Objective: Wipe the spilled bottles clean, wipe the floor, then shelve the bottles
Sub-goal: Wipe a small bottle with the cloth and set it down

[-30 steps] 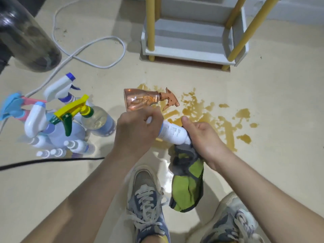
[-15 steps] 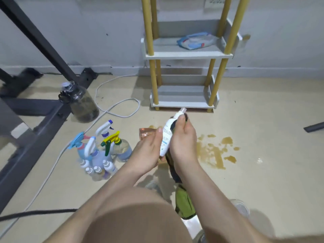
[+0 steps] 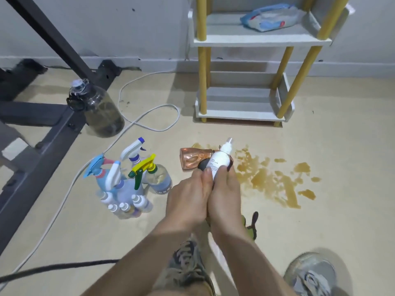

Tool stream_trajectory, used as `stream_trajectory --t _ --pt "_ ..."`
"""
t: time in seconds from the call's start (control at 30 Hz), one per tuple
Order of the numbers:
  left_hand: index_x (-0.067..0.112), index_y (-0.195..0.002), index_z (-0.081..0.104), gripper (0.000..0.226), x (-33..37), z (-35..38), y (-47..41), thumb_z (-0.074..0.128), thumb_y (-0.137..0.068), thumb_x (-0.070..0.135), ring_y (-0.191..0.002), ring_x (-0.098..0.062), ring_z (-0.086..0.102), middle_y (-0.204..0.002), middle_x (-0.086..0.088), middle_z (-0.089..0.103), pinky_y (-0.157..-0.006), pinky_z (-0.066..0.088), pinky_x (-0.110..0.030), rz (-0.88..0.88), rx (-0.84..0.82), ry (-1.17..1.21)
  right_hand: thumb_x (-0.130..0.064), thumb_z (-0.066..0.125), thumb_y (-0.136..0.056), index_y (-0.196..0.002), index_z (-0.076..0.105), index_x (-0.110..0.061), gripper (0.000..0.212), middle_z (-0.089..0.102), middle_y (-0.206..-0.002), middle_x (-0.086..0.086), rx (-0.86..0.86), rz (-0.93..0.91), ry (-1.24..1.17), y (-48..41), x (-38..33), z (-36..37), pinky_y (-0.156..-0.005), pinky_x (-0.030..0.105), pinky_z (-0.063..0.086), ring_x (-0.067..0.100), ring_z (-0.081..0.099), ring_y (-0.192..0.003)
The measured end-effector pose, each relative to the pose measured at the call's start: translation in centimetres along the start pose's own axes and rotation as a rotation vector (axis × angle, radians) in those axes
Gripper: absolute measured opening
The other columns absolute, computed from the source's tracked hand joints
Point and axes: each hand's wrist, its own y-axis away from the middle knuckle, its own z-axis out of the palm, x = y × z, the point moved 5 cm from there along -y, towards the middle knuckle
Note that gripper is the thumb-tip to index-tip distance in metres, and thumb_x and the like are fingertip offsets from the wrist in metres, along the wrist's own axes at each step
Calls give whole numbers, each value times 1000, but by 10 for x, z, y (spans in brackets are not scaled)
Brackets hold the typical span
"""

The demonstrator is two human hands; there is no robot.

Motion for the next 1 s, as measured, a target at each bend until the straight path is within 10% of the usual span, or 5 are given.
stream_trajectory --t 0.4,0.5,0.73,0.9,1.0 --pt "31 -105 55 31 -54 41 -48 63 -80 47 -106 -17 47 -111 9 55 -84 42 -32 135 -5 49 -39 60 -95 -61 38 -9 50 28 -63 7 -250 101 527 -82 60 -47 -58 32 23 19 27 -59" --pt "29 -107 57 47 -70 69 -59 39 -82 65 -109 -19 53 -112 5 61 -89 46 -38 237 -426 34 -33 67 -91 -54 48 -15 46 35 -54 -3 -307 111 573 -88 55 -48 -51 23 29 14 33 -50" --pt "26 -117 39 37 -56 100 -31 34 -95 56 -69 -15 59 -84 -1 61 -67 47 -36 -52 -521 403 -39 46 -100 -81 52 0 43 51 -72 9 111 28 371 -108 66 -35 -61 33 39 19 47 -65" --pt "24 -122 39 25 -62 110 -41 38 -101 38 -68 -18 50 -90 1 56 -59 35 -33 -187 -291 350 -29 31 -98 -134 47 -1 48 45 -115 -2 -108 -40 393 -61 94 -4 -79 -4 34 -18 43 -88" --pt "22 -109 44 23 -71 112 -42 37 -101 43 -74 -18 58 -89 -1 62 -58 36 -30 -235 -319 411 -51 31 -100 -154 23 -26 60 30 -155 -10 -223 -12 390 -39 104 6 -112 20 32 -7 32 -136"
